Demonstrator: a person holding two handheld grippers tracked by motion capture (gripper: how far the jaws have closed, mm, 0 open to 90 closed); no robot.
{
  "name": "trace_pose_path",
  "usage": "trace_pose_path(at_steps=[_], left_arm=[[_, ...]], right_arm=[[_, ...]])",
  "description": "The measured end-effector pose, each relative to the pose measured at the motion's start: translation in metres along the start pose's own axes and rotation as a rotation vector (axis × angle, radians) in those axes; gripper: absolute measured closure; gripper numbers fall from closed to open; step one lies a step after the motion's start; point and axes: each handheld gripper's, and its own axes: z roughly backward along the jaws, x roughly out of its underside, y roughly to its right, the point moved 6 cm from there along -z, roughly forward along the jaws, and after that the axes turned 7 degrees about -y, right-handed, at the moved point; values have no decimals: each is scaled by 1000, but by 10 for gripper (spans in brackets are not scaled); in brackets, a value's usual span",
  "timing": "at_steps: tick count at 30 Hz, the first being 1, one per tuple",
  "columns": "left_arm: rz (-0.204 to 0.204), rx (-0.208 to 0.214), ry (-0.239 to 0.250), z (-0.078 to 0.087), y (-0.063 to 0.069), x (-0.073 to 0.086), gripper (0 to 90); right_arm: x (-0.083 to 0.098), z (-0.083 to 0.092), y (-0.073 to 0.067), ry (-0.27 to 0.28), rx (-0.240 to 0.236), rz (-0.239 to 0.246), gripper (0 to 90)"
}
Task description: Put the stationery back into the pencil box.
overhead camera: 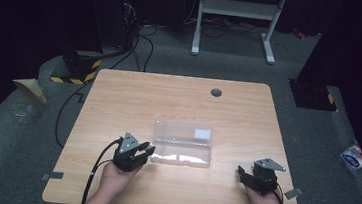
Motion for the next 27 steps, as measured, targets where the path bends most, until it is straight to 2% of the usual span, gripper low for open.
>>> trace_pose_path(at_steps=[6, 10, 17, 22, 27], left_arm=[[5, -6, -2, -3, -1, -6, 680], [8, 12, 10, -4, 0, -8, 680], [18, 14, 8, -12, 2, -8, 678], [8, 7, -1, -19, 2, -9, 678], [22, 12, -17, -25, 1, -9, 678]], right_arm=[[0, 0, 0, 0, 0, 0, 337], [0, 0, 0, 0, 1, 1, 336], [0, 0, 0, 1, 0, 2, 336], [0, 0, -1, 2, -4, 4, 336], [0, 0, -1, 2, -4, 5, 337]])
